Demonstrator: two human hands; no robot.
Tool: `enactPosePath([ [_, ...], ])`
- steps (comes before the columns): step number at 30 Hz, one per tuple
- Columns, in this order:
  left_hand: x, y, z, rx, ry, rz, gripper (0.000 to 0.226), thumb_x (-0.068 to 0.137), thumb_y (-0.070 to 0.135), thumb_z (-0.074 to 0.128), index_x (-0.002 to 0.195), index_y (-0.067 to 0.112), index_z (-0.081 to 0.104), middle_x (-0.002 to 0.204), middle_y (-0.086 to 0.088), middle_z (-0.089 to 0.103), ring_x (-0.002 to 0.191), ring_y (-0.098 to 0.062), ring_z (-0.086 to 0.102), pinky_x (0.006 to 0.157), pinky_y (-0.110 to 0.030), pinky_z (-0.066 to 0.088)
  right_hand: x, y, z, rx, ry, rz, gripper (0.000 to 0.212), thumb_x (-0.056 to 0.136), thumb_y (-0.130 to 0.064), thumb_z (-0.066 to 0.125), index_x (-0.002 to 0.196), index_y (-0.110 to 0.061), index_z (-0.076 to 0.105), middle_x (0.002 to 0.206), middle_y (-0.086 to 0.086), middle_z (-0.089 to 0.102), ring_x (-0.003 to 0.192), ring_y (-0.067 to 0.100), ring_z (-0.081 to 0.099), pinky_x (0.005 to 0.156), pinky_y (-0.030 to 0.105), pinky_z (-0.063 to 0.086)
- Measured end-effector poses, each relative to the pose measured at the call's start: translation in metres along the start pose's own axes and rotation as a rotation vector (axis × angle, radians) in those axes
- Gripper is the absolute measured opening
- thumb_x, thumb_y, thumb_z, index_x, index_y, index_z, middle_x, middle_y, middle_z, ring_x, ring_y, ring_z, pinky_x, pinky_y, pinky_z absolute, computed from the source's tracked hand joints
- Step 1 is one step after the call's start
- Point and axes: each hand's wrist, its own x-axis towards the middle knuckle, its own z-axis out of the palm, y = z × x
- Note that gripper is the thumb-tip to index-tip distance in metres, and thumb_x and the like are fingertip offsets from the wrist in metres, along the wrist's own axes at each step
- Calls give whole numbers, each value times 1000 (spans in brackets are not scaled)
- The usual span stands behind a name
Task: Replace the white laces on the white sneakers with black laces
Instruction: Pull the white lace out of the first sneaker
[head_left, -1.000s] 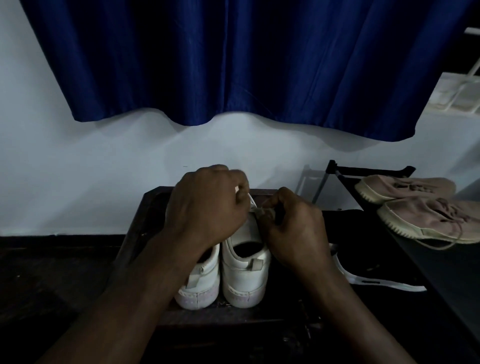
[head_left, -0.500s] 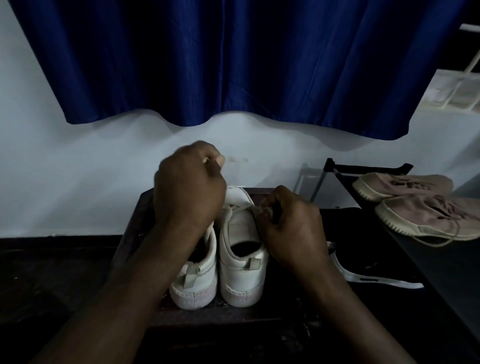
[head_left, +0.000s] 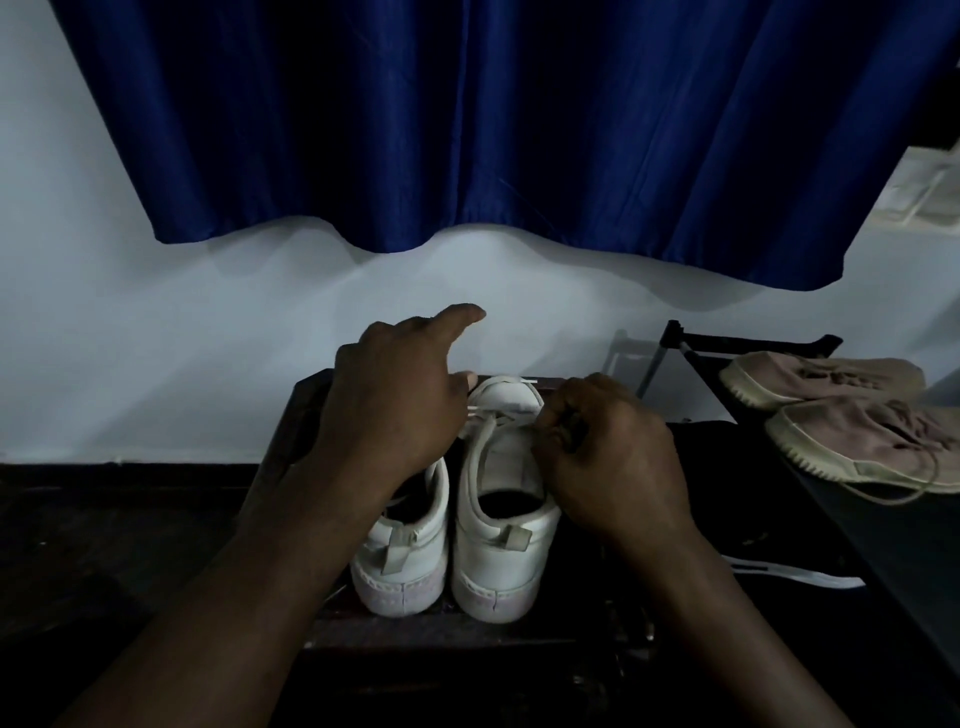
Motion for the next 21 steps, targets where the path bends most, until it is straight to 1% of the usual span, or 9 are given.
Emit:
enactPosePath([
  [3, 1, 0, -4, 79, 19, -14, 60, 96, 40, 65, 149, 46, 39, 134, 8, 65, 122, -27, 55, 103, -50, 45, 2, 1, 7, 41, -93, -70, 30, 76, -5, 69, 94, -29, 71, 88, -19, 57, 99, 14, 56, 75, 10, 37],
  [5, 2, 0, -6, 83, 13, -15, 66, 96, 41, 65, 154, 44, 34, 144, 7, 58, 128, -28, 51, 105, -49, 43, 3, 2, 11, 85, -149, -79, 37, 80, 0, 64, 103, -29, 70, 95, -17, 60, 110, 13, 52, 81, 4, 33],
  [9, 4, -5, -7, 48, 6, -10, 82, 96, 33, 67, 161, 45, 18, 170, 17, 15, 142, -25, 36, 111, -48, 37, 4, 5, 14, 105, -222, -101, 42, 79, 1, 56, 107, -30, 65, 112, -9, 67, 119, 16, 48, 89, 20, 37],
  [11, 6, -9, -7, 103, 26, -14, 82, 96, 33, 68, 160, 45, 19, 170, 18, 12, 141, -26, 38, 108, -50, 41, 4, 4, 13, 104, -223, -100, 33, 82, -5, 58, 105, -28, 63, 106, -8, 68, 111, 18, 48, 87, 26, 39],
  [12, 6, -11, -7, 125, 37, -17, 77, 96, 33, 68, 159, 44, 24, 168, 14, 21, 138, -27, 42, 107, -50, 43, 5, 2, 12, 94, -221, -98, 28, 85, -9, 60, 106, -27, 63, 104, -7, 68, 109, 18, 47, 85, 27, 36],
  [14, 6, -11, -6, 85, 56, 4, 57, 96, 35, 68, 148, 41, 47, 148, 8, 50, 127, -25, 50, 103, -51, 46, 5, 0, 11, 67, -214, -89, 26, 87, -14, 64, 110, -27, 63, 107, -8, 67, 108, 15, 44, 80, 23, 26],
  [16, 4, -7, -7, 10, 38, 33, 28, 92, 36, 69, 120, 41, 67, 110, 15, 67, 109, -18, 55, 95, -48, 50, 6, -1, 11, 58, -184, -97, 25, 86, -15, 66, 108, -26, 66, 107, -8, 68, 104, 9, 41, 78, 19, 21],
  [18, 1, 0, -8, -59, -58, 20, 9, 86, 35, 69, 92, 41, 73, 81, 19, 70, 93, -8, 60, 88, -43, 53, 6, -3, 14, 71, -143, -109, 21, 84, -13, 69, 101, -24, 70, 103, -6, 70, 93, 4, 37, 78, 18, 21],
  [21, -3, 8, -7, -81, -206, -21, 7, 81, 49, 68, 83, 43, 72, 73, 22, 68, 86, -1, 62, 88, -40, 54, 8, -1, 18, 52, -116, -98, 12, 84, -15, 71, 93, -23, 73, 101, -3, 71, 92, 7, 41, 78, 17, 21],
])
